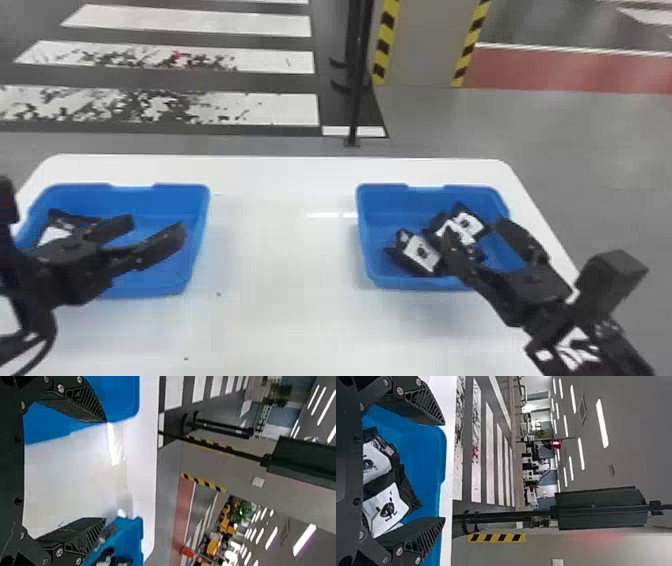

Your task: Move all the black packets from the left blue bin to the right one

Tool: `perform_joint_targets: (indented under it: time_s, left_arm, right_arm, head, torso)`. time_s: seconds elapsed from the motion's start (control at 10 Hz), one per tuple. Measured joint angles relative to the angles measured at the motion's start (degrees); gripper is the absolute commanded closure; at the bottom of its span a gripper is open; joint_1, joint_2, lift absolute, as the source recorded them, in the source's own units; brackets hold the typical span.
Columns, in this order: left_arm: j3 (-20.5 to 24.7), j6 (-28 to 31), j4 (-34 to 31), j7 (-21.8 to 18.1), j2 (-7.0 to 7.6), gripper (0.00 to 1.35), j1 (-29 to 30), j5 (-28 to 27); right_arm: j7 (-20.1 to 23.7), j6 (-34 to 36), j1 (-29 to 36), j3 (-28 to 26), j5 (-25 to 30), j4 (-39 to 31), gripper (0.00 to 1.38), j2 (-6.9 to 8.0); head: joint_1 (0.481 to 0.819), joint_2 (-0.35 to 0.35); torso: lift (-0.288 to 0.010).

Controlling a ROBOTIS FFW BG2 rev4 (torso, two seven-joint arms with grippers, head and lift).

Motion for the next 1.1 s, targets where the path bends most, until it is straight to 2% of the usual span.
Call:
perform_joint_targets:
  time_s: [0.2, 0.4, 0.6, 0.9, 1.1]
  left_arm:
    - [3.95, 2.11, 2.87, 1.20, 0.34, 0.17, -2.95, -4.36]
    - [5.35, 3.58, 5.90, 2.41, 0.76, 0.17, -5.63, -7.36]
    - [6.51, 5.97, 9.07, 3.84, 1.01, 0.17, -8.29, -11.42]
    - [7.52, 11.08, 13.99, 7.31, 0.99, 0.17, -12.01, -17.07]
    - [7.31, 11.86, 19.92, 8.44, 1.29, 0.17, -15.85, -19.80]
  right_arm:
    - [-0.19, -2.93, 6.24, 1.81, 0.87, -5.40, 0.17, 1.36]
    - [-0.17, -3.49, 12.92, 2.62, -0.24, -11.72, 0.17, 2.03]
    - [-0.17, -3.30, 17.73, 3.22, -2.76, -14.79, 0.17, 2.23]
    - [0.00, -1.87, 18.30, 3.74, -3.65, -14.88, 0.18, 2.35]
    - [0.46, -1.09, 17.83, 3.86, -3.79, -14.45, 0.18, 2.33]
  head:
    - [0.695, 0.094]
    - [0.695, 0.156]
    - [0.695, 0.226]
    - [0.695, 0.297]
    - [0.695, 0.323]
  torso:
    - [-0.140]
    - [-0.140]
    - [-0.140]
    - [-0.140]
    - [-0.140]
